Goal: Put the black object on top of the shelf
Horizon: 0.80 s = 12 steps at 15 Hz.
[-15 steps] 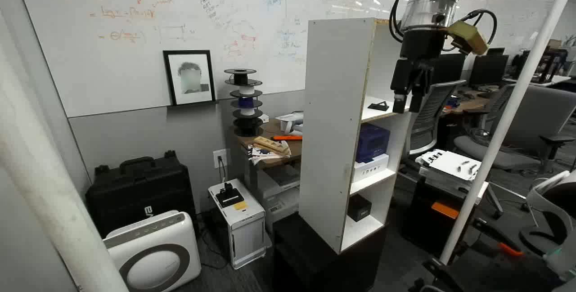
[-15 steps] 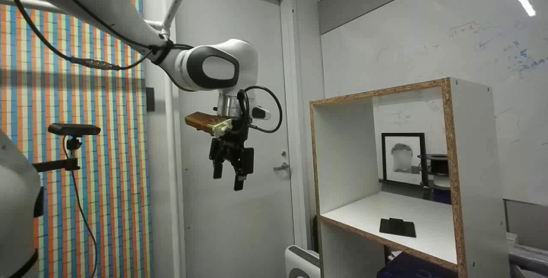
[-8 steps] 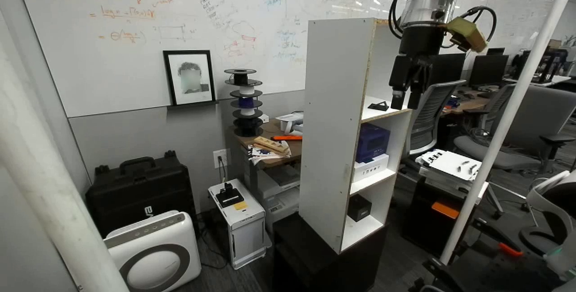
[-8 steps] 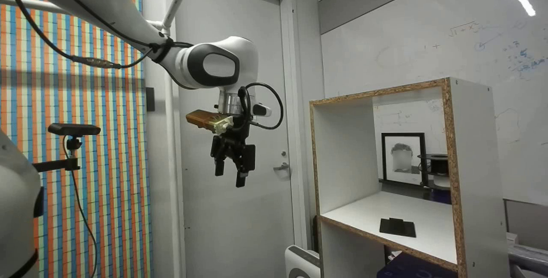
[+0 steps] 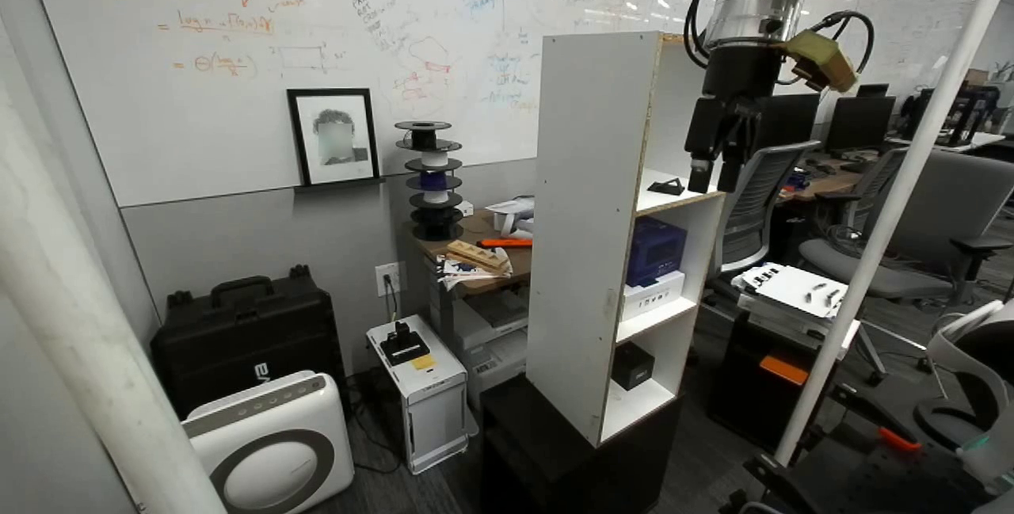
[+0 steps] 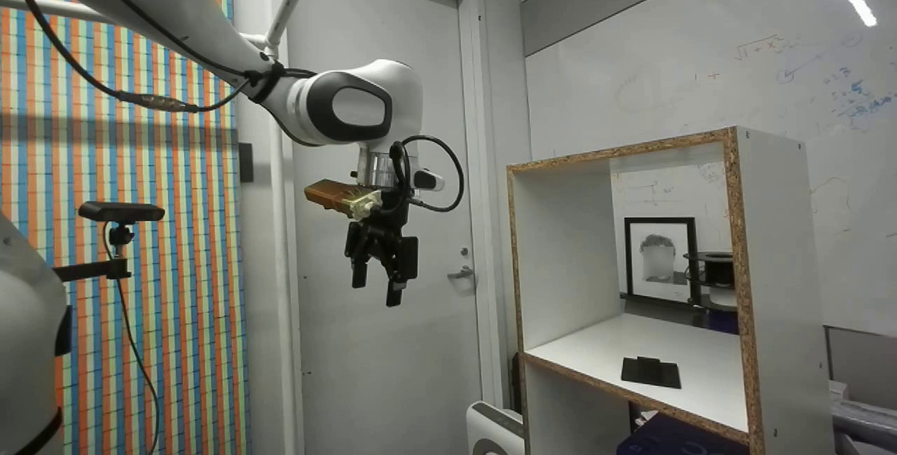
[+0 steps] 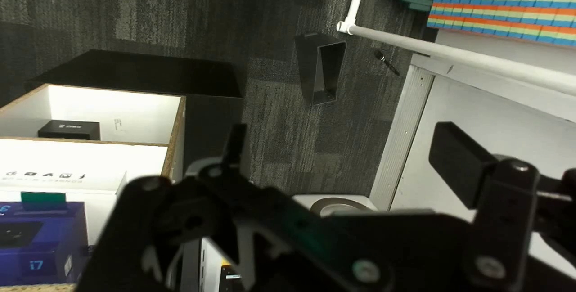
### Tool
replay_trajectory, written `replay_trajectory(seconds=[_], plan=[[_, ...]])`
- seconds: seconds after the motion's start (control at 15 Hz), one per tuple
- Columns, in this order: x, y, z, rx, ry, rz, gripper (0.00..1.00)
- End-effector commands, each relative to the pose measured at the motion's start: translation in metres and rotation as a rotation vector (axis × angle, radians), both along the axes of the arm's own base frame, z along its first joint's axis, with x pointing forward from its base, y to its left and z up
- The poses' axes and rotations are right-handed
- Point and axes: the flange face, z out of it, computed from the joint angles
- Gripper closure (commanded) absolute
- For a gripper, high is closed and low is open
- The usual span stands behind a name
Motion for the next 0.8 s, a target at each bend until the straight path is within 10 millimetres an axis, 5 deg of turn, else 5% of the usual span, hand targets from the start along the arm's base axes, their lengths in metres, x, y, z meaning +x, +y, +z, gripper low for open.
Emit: replay_trajectory(seconds=[0.0,0.33,0.73], plan=[[0.0,0.0,0.0,0.0,0.001,0.0,0.0],[0.004,-0.015,0.002,-0.027,-0.015,0.045,0.0],[0.02,-0.094,0.004,-0.097,-0.098,0.217,0.0]])
